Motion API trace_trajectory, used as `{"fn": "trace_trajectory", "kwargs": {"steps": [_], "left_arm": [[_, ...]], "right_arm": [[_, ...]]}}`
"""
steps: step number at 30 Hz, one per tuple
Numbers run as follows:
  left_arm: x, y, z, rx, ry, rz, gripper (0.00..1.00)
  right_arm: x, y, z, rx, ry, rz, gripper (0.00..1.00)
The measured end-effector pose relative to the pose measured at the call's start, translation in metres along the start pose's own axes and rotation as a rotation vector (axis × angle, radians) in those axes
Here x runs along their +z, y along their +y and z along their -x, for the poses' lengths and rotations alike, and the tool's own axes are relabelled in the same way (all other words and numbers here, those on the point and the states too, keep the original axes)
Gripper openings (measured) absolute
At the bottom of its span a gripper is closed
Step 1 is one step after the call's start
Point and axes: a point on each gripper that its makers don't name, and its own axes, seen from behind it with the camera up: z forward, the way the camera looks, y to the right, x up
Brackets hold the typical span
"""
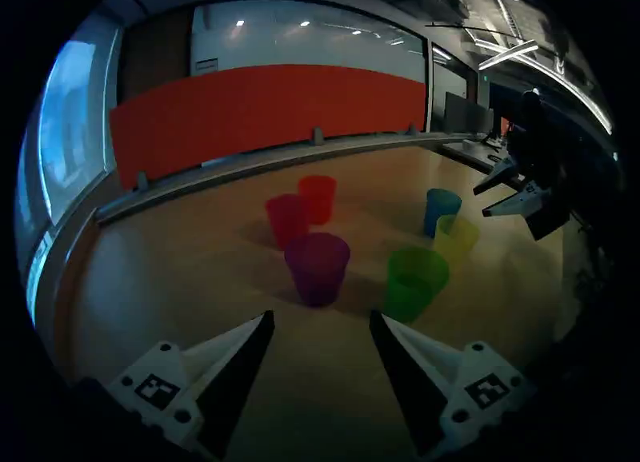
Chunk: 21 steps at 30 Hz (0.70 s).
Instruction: Pour water
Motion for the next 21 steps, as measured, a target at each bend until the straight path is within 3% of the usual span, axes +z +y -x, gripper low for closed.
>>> {"fn": "trace_trajectory", "kwargs": {"steps": [12,21], "left_arm": [[-0.005,-0.024,-0.013,-0.041,0.066,-0.093,0.88],[-0.009,-0.043,-0.022,-0.106,0.123,-0.193,0.88]], "right_arm": [[-0.019,0.022,-0.002,0.141,0.041,0.155,0.98],[-0.025,0.044,-0.013,0.24,0.105,0.307,0.98]]}}
